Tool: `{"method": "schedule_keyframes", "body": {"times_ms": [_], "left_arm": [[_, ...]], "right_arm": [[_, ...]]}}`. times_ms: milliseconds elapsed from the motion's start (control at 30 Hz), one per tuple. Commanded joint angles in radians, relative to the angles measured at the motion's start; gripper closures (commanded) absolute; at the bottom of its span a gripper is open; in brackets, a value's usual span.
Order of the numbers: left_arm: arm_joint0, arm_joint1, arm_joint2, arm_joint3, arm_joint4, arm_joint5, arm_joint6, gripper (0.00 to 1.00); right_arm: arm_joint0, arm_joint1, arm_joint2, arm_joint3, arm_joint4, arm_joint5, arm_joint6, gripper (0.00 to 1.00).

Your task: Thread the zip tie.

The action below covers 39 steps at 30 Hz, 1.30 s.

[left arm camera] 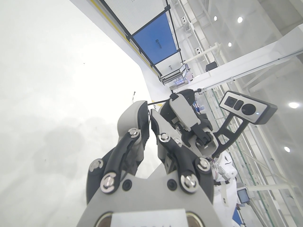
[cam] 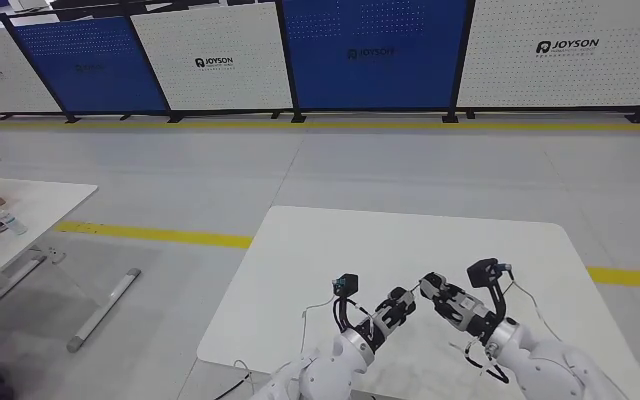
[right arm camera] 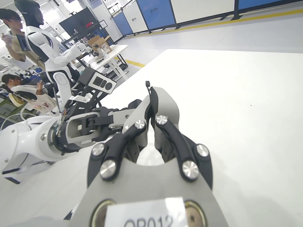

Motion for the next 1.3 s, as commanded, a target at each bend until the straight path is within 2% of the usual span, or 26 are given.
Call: {"method": "schedule_keyframes", "body": {"times_ms": [0,100,133,167,333,400,467,500,633,1167,1200,1233,1267], "left_arm": [[0.001,0.000,-0.001,0.000,0.001,0.000,0.001,0.35],[0.004,0.000,-0.004,-0.001,0.000,0.000,0.004,0.40],[0.004,0.000,-0.006,-0.001,-0.001,0.000,0.006,0.43],[0.005,0.001,-0.009,-0.002,-0.002,0.000,0.008,0.51],[0.009,0.001,-0.017,-0.004,-0.002,0.000,0.011,0.62],[0.009,0.001,-0.017,-0.004,0.001,0.001,0.011,0.76],[0.008,0.001,-0.017,-0.002,0.002,0.003,0.012,0.82],[0.007,0.001,-0.017,-0.002,0.001,0.003,0.012,0.89],[0.006,0.000,-0.018,0.001,0.002,0.004,0.013,1.00],[0.012,0.000,-0.018,-0.004,0.005,0.000,0.011,1.00],[0.012,0.000,-0.018,-0.004,0.004,0.000,0.012,0.74],[0.013,-0.001,-0.018,-0.005,0.004,0.000,0.013,0.65],[0.014,-0.001,-0.018,-0.005,0.004,0.000,0.014,0.62]], "right_arm": [[-0.001,0.002,0.000,0.003,-0.010,0.000,-0.013,1.00],[-0.002,0.003,-0.002,0.009,-0.028,0.000,-0.034,1.00],[-0.002,0.004,-0.002,0.011,-0.030,0.000,-0.037,1.00],[-0.002,0.004,-0.001,0.012,-0.032,0.000,-0.041,1.00],[-0.004,0.006,0.003,0.014,-0.040,0.000,-0.051,1.00],[-0.005,0.007,0.004,0.012,-0.040,0.000,-0.053,1.00],[-0.006,0.008,0.004,0.008,-0.040,0.000,-0.053,1.00],[-0.007,0.008,0.005,0.007,-0.040,0.000,-0.054,1.00],[-0.007,0.010,0.008,0.005,-0.037,0.000,-0.057,1.00],[-0.007,0.012,0.007,0.013,-0.023,0.000,-0.065,1.00],[-0.007,0.012,0.008,0.014,-0.022,0.000,-0.067,1.00],[-0.008,0.012,0.008,0.014,-0.022,0.000,-0.069,1.00],[-0.008,0.012,0.008,0.014,-0.023,0.000,-0.070,1.00]]}}
